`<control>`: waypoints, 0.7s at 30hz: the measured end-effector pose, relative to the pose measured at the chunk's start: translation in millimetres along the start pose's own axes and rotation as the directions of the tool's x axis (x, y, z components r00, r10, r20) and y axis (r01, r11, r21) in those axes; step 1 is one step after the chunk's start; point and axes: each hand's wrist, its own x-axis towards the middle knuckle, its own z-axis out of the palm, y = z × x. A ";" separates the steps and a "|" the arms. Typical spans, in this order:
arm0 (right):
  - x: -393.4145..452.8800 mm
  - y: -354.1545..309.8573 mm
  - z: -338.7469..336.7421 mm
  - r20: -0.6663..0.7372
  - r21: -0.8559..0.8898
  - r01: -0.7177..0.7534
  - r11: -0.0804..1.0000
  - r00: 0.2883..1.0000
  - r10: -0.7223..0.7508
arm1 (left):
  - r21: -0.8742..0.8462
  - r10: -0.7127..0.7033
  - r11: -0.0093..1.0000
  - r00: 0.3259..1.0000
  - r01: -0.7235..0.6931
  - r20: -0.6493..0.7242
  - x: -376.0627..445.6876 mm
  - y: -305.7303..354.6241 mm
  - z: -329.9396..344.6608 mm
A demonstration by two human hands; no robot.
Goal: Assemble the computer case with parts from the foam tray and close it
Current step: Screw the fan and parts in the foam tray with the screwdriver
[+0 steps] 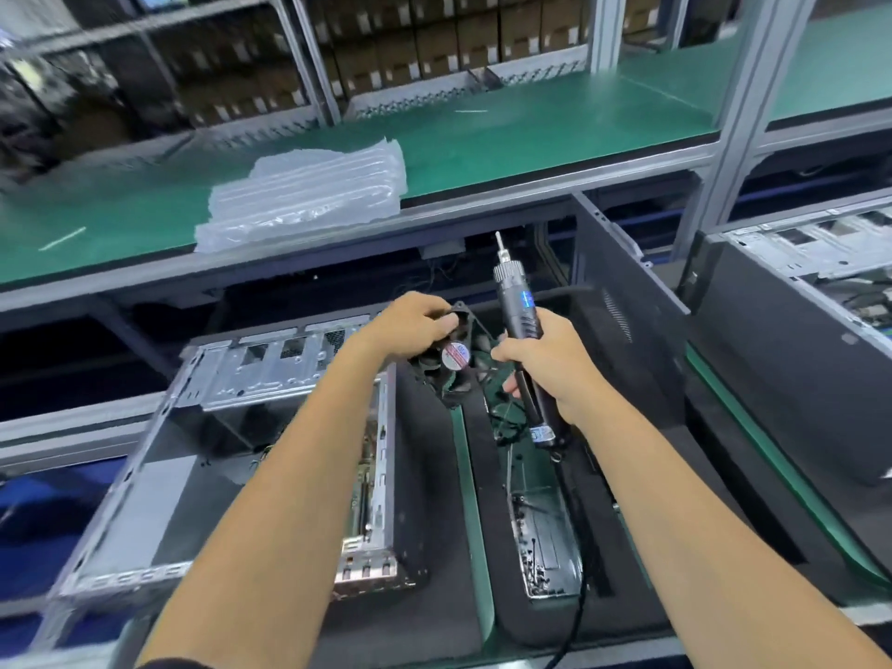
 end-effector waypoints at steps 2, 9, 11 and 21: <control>-3.0 -11.4 19.7 0.019 -0.008 0.007 1.000 1.000 -0.007 | -0.068 -0.008 0.998 0.999 0.005 -0.039 -13.9 -12.4 -12.0; -23.6 -38.2 105.3 0.040 -0.026 0.031 0.999 0.999 -0.030 | -0.413 -0.062 0.911 0.979 -0.025 -0.196 -64.1 -78.7 -66.3; -31.1 -44.1 134.5 0.020 -0.022 0.038 0.999 0.999 -0.038 | -0.433 -0.055 0.901 0.982 -0.030 -0.182 -79.5 -100.1 -80.3; -69.9 -41.1 247.5 -0.031 -0.048 -0.070 0.996 0.997 0.069 | -0.518 -0.010 0.855 0.998 -0.024 -0.062 -137.0 -188.8 -118.3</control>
